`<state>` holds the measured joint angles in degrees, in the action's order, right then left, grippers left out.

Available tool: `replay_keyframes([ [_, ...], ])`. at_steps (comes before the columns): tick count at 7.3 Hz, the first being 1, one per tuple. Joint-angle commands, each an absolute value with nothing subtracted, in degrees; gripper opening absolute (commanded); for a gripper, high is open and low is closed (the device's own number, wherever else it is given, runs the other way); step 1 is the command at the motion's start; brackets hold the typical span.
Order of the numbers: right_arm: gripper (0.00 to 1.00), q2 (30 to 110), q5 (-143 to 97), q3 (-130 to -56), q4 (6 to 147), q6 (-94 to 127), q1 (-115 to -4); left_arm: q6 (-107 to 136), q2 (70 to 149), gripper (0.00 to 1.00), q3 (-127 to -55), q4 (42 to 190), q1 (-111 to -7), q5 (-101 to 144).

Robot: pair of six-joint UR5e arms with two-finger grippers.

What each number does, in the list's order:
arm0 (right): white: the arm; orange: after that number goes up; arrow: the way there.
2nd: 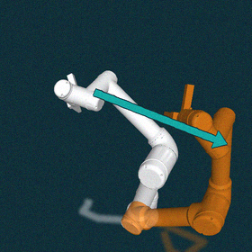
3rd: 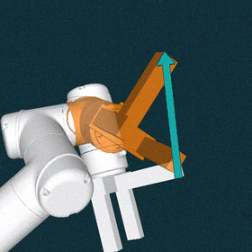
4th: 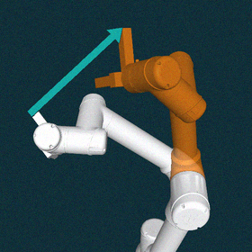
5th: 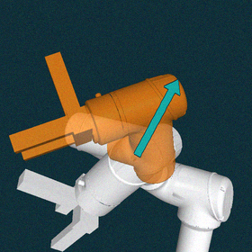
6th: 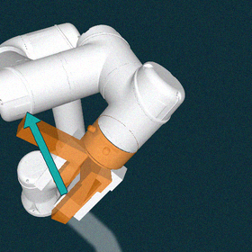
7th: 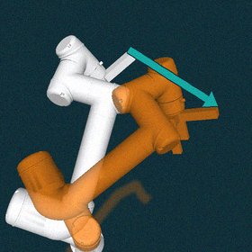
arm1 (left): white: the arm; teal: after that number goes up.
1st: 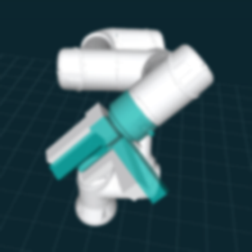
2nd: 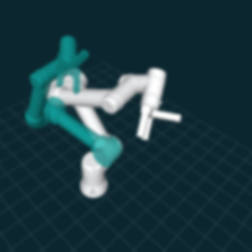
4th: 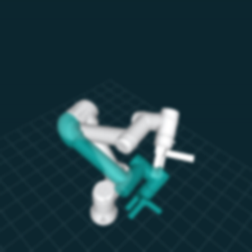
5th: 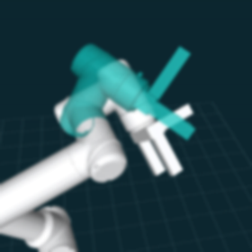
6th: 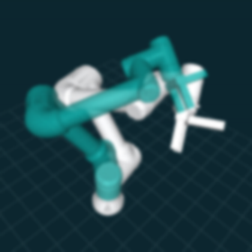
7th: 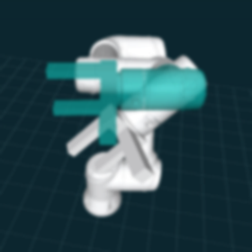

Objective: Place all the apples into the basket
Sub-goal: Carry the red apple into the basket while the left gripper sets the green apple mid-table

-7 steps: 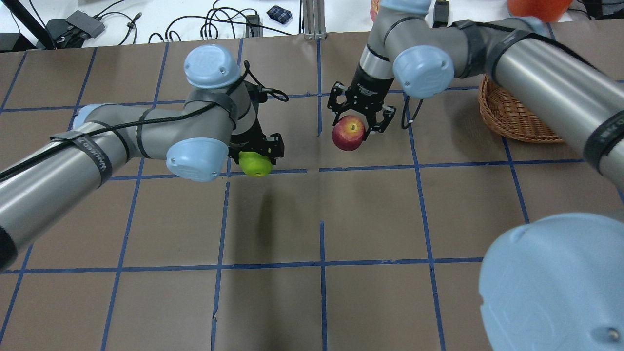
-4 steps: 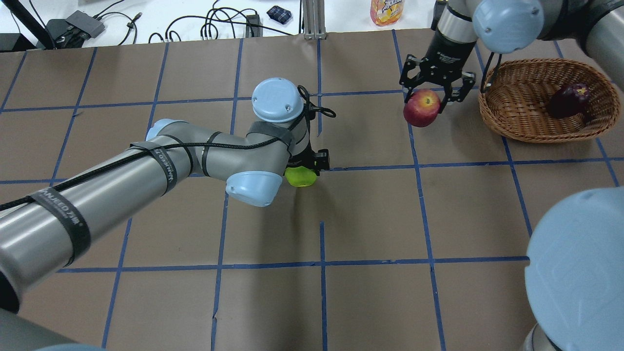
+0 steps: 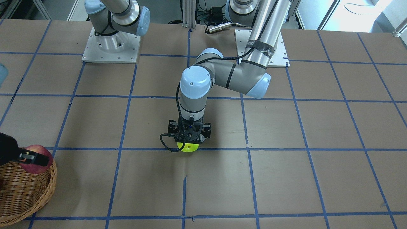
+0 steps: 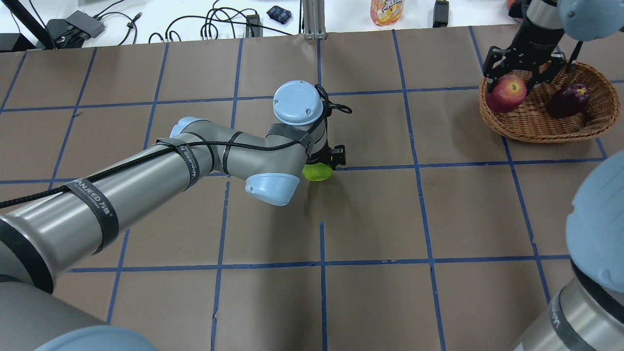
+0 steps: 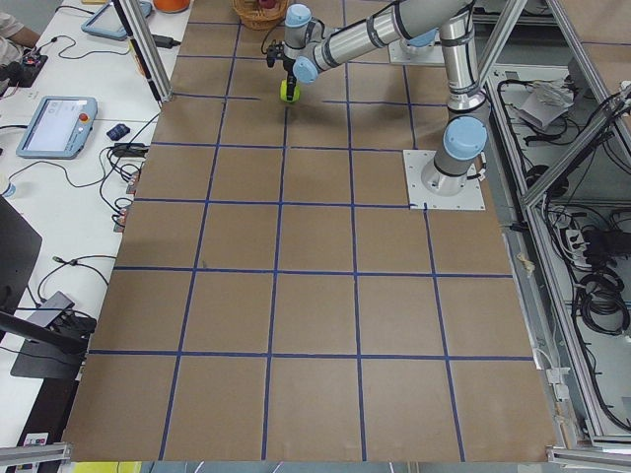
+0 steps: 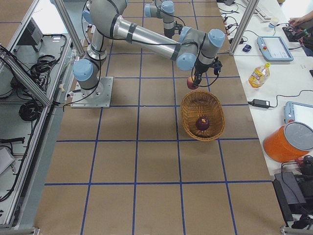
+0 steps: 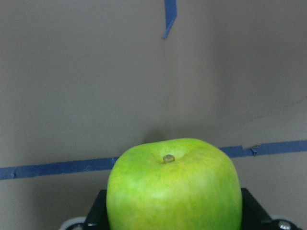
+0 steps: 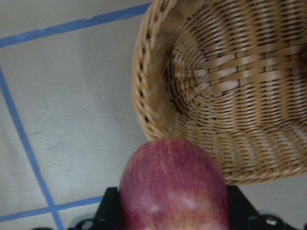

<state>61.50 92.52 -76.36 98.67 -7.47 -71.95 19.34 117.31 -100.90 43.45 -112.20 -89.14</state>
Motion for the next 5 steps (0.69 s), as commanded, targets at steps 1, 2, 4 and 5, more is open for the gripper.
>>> replay_keyframes([
  [1, 0.00, 59.2, 94.1, -75.5, 103.3, -16.8, -67.9, 19.0, 114.5, 1.00, -99.8, 44.5, -110.9, -86.6],
  [2, 0.00, 58.0, 94.0, -75.2, 103.5, -17.1, -67.3, 18.9, 113.0, 1.00, -99.1, 47.1, -109.4, -86.6],
  [4, 0.00, 55.9, 96.6, -75.6, 107.4, -20.8, -65.8, 13.6, 107.3, 1.00, -95.7, 60.0, -103.7, -83.5],
  [5, 0.00, 55.2, 96.4, -75.9, 107.7, -21.3, -65.7, 8.7, 104.5, 1.00, -93.3, 68.5, -99.4, -82.7],
])
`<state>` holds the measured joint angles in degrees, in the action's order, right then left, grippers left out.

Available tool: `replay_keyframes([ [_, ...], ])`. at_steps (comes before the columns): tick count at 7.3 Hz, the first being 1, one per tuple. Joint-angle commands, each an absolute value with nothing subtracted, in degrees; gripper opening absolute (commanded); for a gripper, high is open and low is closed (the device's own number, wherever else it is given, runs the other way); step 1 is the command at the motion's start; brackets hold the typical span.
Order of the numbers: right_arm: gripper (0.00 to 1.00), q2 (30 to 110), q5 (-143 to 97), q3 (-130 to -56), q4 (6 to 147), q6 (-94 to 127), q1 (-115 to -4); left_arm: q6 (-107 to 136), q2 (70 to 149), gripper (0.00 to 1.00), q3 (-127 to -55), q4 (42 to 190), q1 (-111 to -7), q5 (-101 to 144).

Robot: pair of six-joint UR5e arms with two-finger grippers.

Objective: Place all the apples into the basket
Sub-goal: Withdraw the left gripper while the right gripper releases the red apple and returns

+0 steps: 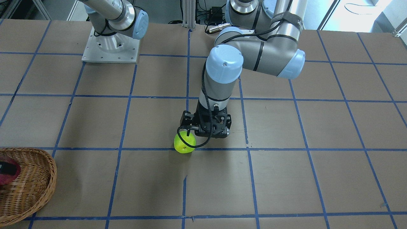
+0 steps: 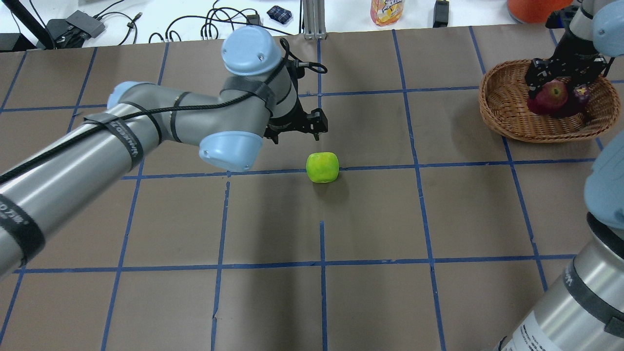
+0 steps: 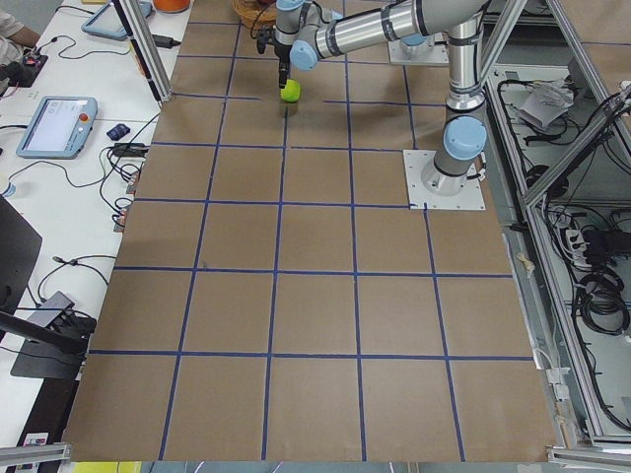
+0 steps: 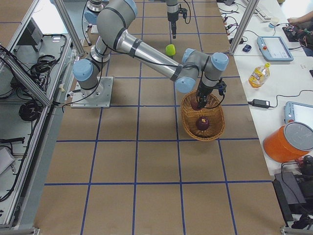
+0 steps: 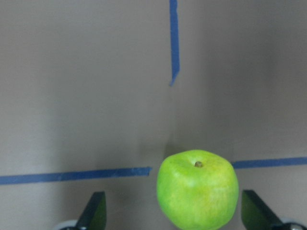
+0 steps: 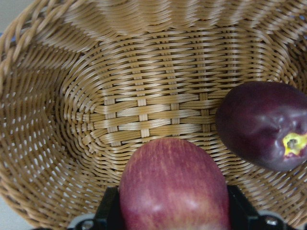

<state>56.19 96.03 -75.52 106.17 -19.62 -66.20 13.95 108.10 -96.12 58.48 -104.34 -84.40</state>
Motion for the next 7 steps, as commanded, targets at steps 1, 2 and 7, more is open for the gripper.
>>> replay_keyframes([
  [1, 0.00, 54.1, 96.1, -75.9, 107.8, -21.3, -65.7, 6.1, 101.6, 1.00, -91.9, 73.5, -96.3, -83.6],
  [2, 0.01, 53.3, 96.0, -75.8, 107.8, -20.9, -65.7, 5.9, 99.1, 1.00, -91.1, 77.0, -92.6, -84.8],
  [7, 1.00, 52.8, 96.6, -75.4, 107.8, -21.4, -65.4, 0.1, 88.7, 1.00, -89.7, 93.1, -87.4, -90.1],
])
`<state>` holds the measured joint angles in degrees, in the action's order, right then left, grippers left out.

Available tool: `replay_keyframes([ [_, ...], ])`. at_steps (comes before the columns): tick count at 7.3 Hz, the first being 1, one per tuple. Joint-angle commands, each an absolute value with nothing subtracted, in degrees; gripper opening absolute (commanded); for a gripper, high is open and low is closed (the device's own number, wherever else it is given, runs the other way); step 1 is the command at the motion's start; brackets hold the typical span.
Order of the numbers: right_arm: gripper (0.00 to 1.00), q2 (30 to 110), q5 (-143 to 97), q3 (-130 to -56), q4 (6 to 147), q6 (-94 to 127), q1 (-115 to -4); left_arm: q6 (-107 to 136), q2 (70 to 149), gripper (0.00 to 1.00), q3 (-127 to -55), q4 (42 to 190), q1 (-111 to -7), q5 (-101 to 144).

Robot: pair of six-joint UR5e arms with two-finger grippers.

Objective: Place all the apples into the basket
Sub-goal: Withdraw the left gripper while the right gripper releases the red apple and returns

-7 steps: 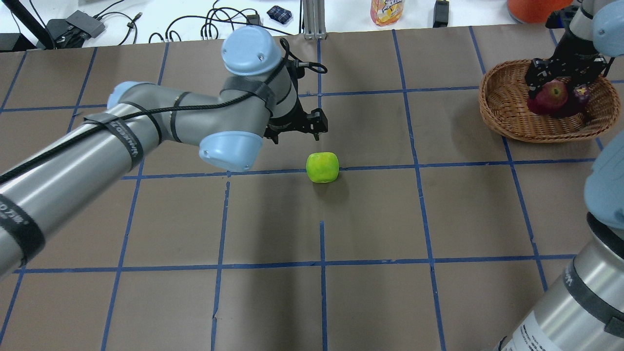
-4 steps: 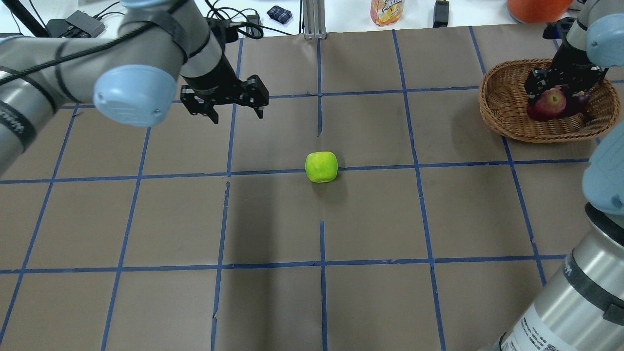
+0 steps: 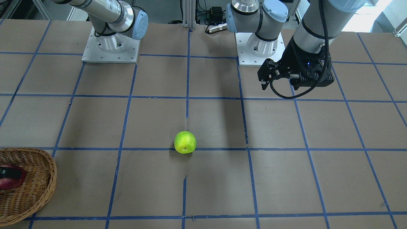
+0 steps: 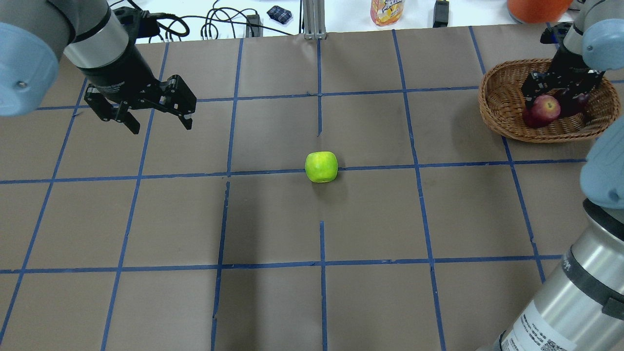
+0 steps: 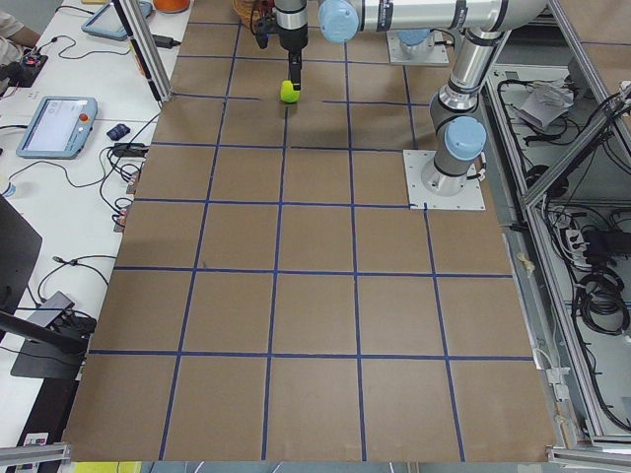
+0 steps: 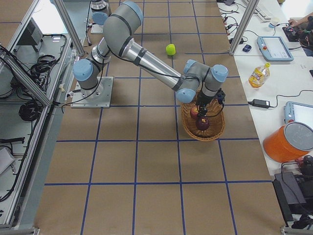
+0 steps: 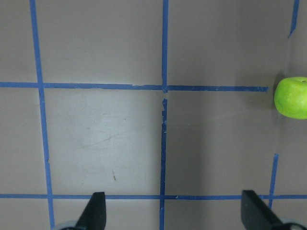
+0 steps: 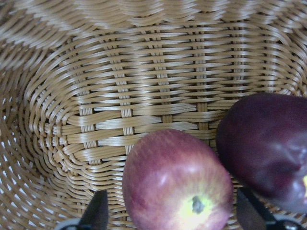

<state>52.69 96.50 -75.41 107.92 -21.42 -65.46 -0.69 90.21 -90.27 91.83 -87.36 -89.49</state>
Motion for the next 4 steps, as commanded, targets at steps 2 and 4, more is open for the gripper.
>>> replay_keyframes([
  [2, 1.00, 54.4, 96.2, -74.5, 103.3, -21.4, -65.2, 0.8, 89.0, 1.00, -89.3, 92.0, -90.9, -90.0],
  [4, 1.00, 60.7, 89.5, -74.8, 94.1, -19.3, -68.8, 0.8, 89.6, 1.00, -88.9, 90.2, -92.7, -89.7],
])
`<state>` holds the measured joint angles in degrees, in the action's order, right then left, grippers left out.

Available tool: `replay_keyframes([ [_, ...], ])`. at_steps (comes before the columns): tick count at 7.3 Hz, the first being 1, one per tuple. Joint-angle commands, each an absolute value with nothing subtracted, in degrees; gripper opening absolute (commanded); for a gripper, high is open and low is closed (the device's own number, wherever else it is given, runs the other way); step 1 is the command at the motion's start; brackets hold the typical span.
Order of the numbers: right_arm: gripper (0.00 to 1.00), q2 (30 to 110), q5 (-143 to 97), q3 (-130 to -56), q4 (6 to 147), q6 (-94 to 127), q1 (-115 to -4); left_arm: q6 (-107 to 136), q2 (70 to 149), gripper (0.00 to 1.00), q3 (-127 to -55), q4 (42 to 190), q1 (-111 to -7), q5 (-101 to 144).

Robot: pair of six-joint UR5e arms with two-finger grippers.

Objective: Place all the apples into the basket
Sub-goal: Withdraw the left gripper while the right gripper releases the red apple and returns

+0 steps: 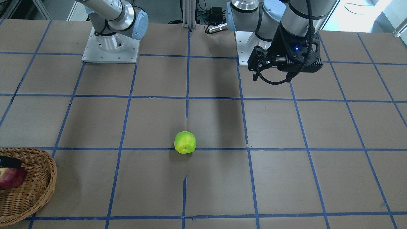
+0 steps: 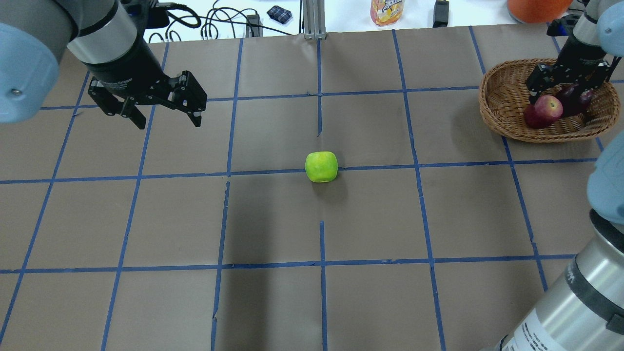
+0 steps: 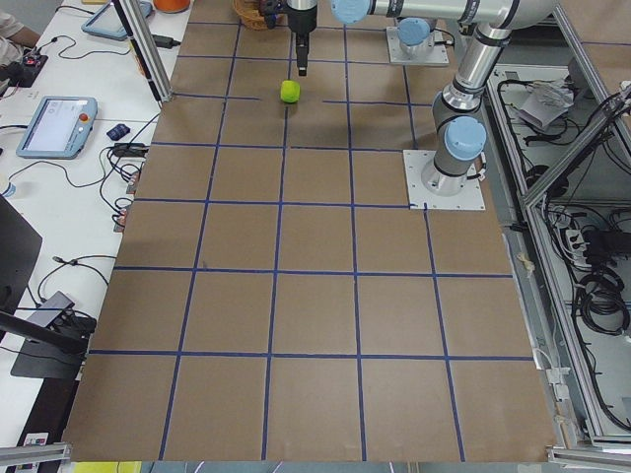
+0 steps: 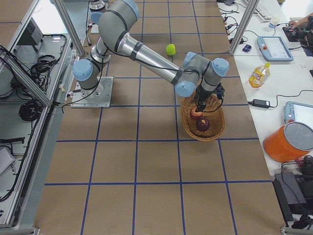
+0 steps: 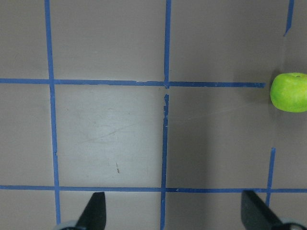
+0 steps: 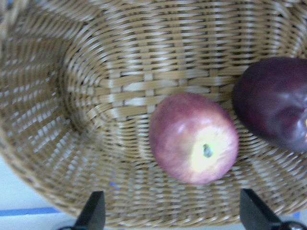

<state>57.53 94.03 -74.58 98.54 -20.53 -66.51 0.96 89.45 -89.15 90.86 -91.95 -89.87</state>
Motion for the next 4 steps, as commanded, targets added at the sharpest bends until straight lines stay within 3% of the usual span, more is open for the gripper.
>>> replay_keyframes([
  [1, 1.00, 62.1, 88.1, -74.9, 92.0, -14.2, -72.3, 0.7, 89.5, 1.00, -88.9, 90.1, -92.6, -89.6],
  [4, 1.00, 63.5, 87.9, -75.3, 91.7, -4.1, -88.0, 0.8, 89.5, 1.00, -89.2, 88.9, -92.6, -89.4],
])
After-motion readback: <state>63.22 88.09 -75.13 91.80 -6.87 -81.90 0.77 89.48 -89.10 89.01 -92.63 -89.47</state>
